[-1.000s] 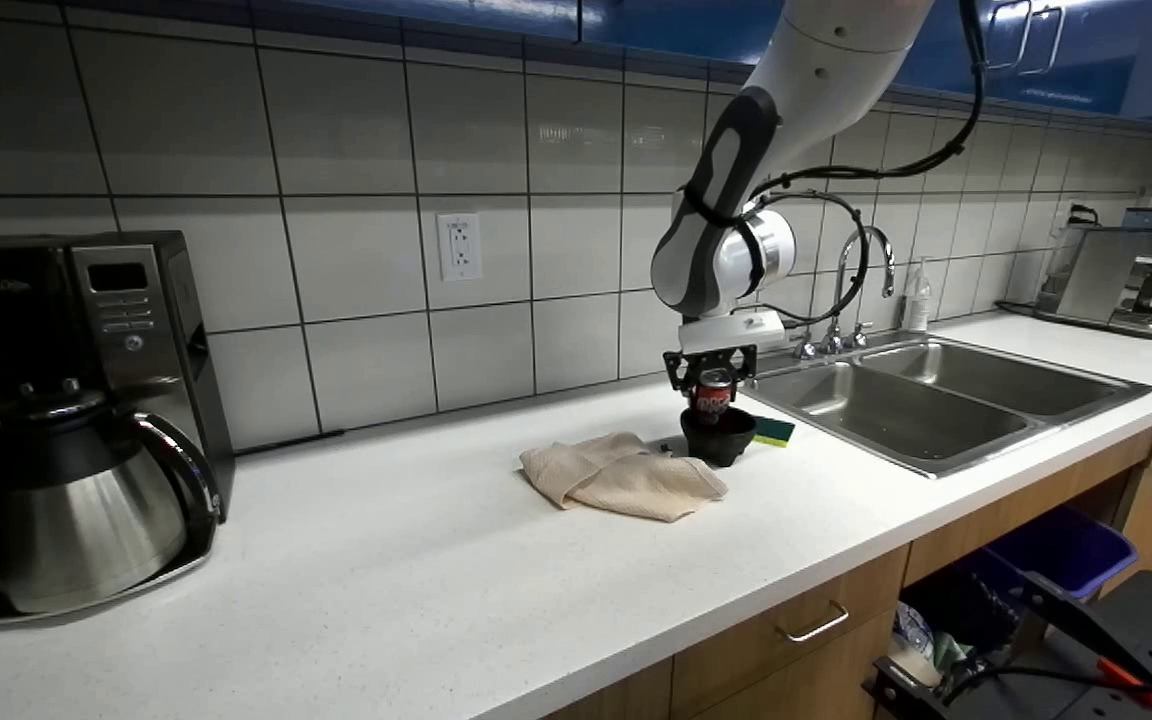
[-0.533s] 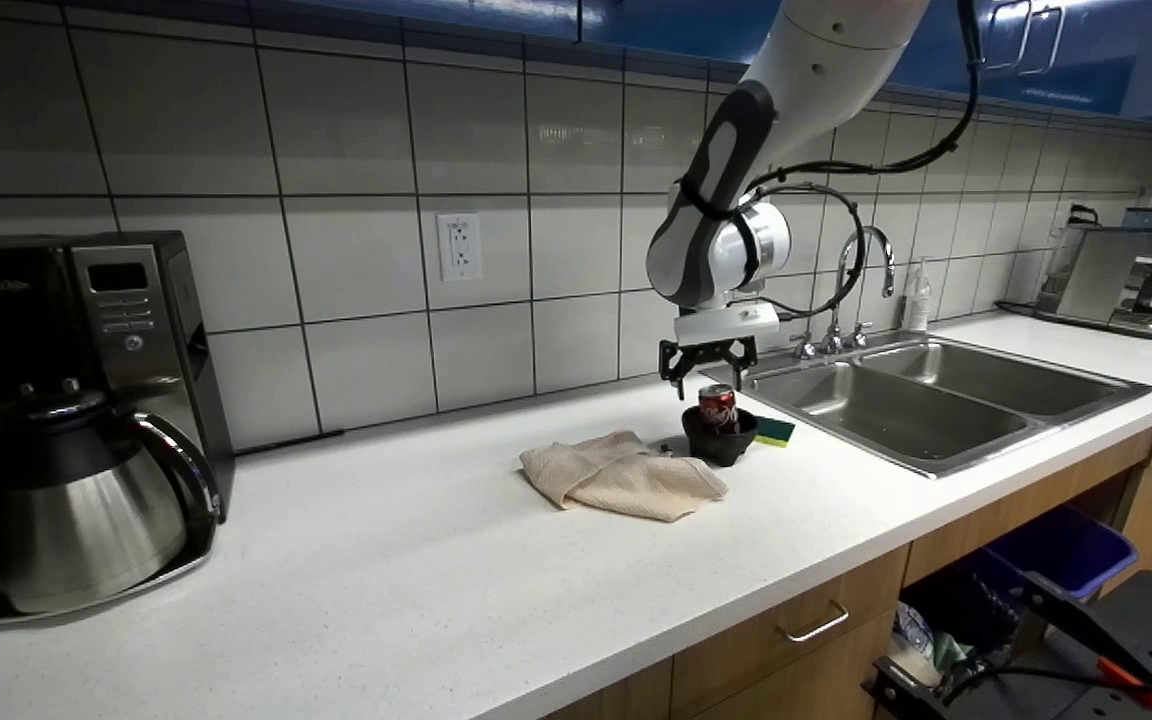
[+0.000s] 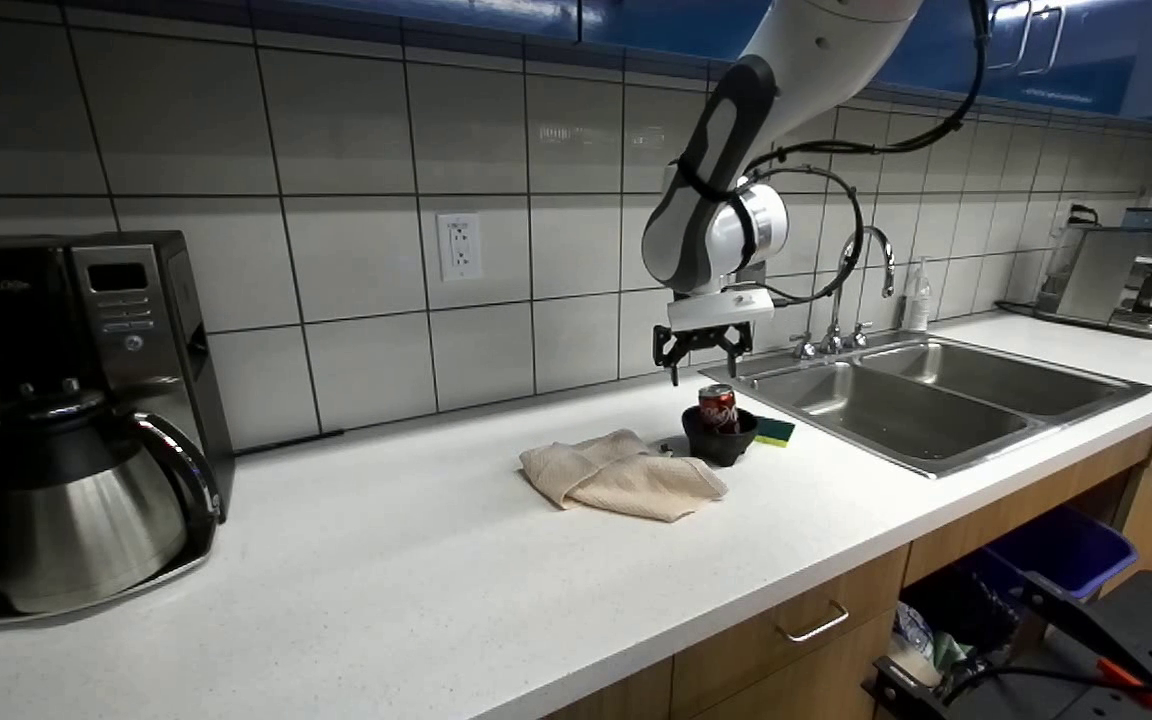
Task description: Put the red can in the black bowl
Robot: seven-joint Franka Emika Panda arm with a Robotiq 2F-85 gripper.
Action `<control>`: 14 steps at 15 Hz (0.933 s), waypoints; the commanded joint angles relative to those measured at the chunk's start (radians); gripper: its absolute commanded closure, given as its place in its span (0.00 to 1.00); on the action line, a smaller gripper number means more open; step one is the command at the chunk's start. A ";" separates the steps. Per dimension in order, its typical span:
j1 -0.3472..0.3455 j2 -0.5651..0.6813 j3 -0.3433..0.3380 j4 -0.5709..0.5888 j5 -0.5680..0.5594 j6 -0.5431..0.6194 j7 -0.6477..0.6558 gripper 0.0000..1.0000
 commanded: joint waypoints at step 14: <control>0.020 -0.475 -0.048 -0.578 -0.185 0.090 0.032 0.00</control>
